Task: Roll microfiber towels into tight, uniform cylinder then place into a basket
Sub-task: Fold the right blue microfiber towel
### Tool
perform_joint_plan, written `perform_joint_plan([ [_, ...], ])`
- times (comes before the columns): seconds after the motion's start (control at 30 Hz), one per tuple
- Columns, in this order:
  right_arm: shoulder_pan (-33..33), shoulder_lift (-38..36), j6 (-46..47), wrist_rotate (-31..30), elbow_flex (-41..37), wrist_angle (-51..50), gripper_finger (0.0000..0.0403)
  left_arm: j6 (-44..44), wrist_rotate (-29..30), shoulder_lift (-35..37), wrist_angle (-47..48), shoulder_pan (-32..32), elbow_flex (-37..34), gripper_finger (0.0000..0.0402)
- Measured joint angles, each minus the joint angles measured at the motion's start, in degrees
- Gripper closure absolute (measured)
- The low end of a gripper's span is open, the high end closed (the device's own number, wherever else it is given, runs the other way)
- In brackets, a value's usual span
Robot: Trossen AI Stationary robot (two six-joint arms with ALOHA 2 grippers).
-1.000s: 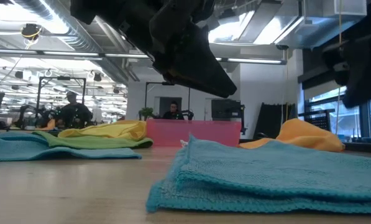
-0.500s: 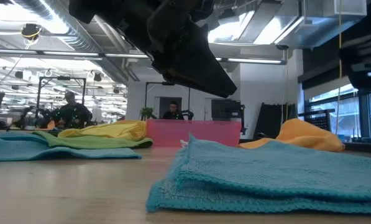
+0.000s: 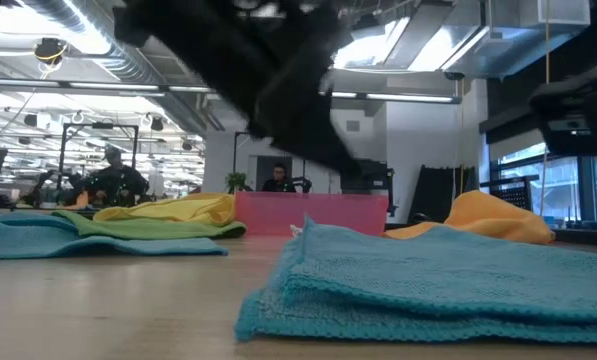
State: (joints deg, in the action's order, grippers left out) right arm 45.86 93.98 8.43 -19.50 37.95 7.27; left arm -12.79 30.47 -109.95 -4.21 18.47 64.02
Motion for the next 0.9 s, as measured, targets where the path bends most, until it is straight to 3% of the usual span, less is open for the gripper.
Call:
perform_joint_plan([
  [0.27, -1.8, 0.0, 0.1, -1.0, 0.0, 0.1, 0.0191, -0.6, -4.6, -4.2, 1.7, -2.5, 0.0, 0.0295],
  [0.5, -1.9, 0.0, -1.0, -3.1, 0.0, 0.1, 0.0191, -2.1, 0.3, -4.1, 5.3, -5.1, 0.0, 0.0295],
  [0.9, -3.4, 0.0, -1.5, -6.4, 0.0, -3.2, 0.0191, -6.7, 1.1, -3.9, 16.0, -9.3, 0.0, 0.0295],
])
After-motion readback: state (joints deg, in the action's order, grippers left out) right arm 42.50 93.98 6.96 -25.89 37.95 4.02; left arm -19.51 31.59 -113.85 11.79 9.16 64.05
